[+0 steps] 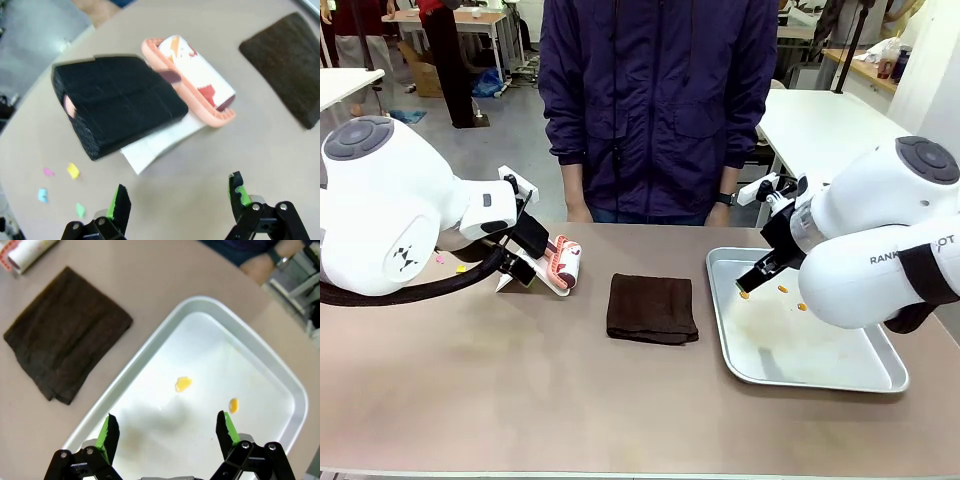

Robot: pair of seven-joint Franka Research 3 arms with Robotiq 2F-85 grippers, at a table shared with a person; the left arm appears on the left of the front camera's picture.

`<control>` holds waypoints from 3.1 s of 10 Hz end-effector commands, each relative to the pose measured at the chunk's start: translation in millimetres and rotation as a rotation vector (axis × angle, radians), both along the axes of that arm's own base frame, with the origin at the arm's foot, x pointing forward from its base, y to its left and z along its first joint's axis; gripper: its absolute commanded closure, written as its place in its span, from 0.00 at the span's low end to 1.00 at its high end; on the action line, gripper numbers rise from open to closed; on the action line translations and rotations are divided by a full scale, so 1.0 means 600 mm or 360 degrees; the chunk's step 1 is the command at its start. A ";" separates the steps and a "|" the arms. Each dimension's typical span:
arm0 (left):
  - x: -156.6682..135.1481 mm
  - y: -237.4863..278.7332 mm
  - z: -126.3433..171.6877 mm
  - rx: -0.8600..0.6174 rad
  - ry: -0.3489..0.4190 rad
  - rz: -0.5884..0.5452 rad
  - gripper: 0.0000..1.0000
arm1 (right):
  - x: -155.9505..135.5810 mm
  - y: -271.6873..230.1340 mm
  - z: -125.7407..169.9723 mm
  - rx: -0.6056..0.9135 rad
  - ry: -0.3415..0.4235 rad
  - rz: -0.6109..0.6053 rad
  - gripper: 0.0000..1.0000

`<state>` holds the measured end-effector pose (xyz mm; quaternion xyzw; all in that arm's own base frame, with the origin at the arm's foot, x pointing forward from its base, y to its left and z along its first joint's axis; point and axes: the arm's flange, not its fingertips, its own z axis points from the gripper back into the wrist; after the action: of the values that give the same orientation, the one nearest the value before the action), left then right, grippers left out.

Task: Clean the surface of the table.
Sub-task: Hold the Lint Roller with your left hand and the towel with your right hand.

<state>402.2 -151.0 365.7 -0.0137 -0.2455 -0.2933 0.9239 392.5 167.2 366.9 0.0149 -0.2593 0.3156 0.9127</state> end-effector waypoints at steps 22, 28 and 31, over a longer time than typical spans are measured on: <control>-0.280 0.439 0.015 -0.2268 0.0353 0.0150 0.00 | -0.172 -0.584 0.075 0.2398 0.0962 -0.0377 0.00; -0.241 0.561 0.008 -0.2330 0.0454 0.0195 0.00 | -0.189 -0.575 0.078 0.2407 0.1094 -0.0222 0.00; -0.188 0.480 0.093 -0.1991 0.0473 0.0233 0.00 | -0.146 -0.425 0.141 0.1945 0.1068 -0.0286 0.00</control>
<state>282.4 168.0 397.5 -0.5934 -0.2508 -0.0176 0.7647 300.2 -130.7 431.3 0.6371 -0.1037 0.0043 0.7638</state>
